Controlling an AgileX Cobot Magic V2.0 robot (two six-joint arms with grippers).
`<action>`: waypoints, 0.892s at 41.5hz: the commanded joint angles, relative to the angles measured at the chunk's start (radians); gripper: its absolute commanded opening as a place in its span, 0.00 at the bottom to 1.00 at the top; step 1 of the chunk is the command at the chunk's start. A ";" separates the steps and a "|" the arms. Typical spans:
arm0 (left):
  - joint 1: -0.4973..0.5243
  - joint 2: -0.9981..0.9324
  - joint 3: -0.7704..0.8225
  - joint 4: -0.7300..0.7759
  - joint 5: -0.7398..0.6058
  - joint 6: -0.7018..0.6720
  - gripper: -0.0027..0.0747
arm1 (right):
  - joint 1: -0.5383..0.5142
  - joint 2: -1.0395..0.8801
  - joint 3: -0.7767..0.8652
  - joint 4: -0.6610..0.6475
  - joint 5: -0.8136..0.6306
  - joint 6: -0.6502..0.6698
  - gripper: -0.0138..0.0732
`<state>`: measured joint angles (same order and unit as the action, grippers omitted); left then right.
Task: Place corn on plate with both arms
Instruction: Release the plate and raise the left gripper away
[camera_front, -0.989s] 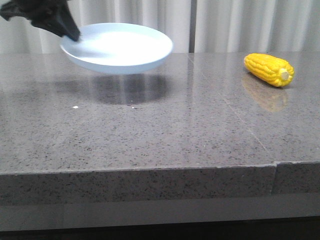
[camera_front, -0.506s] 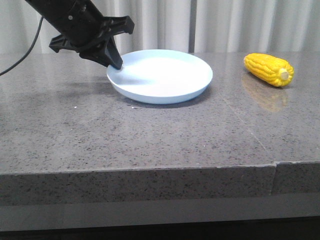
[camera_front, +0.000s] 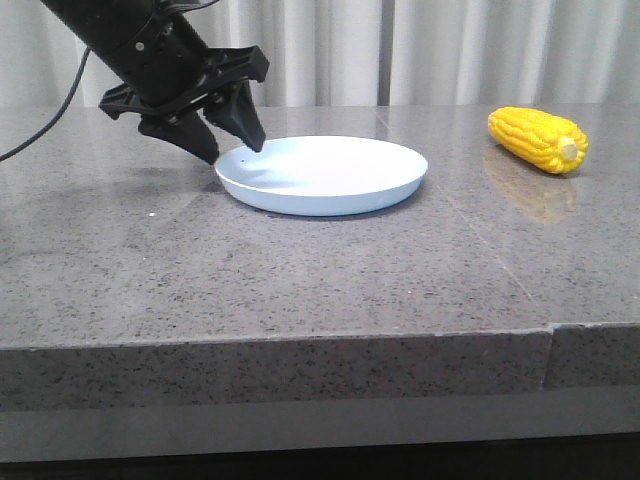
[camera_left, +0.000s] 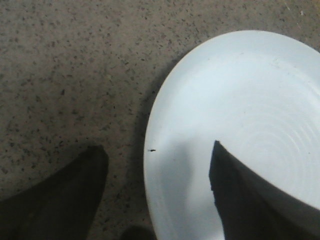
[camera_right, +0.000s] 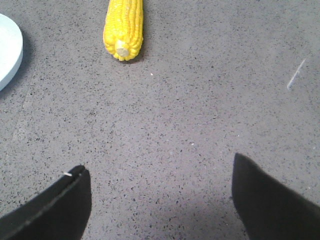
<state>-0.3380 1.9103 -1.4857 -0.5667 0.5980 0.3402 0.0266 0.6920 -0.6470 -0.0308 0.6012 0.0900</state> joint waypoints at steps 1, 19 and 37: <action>-0.007 -0.088 -0.031 -0.001 -0.024 -0.002 0.69 | -0.002 0.004 -0.031 -0.011 -0.066 -0.008 0.85; -0.167 -0.369 0.052 0.333 0.089 -0.006 0.68 | -0.002 0.004 -0.031 -0.011 -0.066 -0.008 0.85; -0.280 -0.769 0.343 0.583 0.140 -0.223 0.68 | -0.002 0.004 -0.031 -0.011 -0.066 -0.008 0.85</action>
<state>-0.6091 1.2401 -1.1526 0.0077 0.7769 0.1430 0.0266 0.6920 -0.6470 -0.0308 0.6012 0.0878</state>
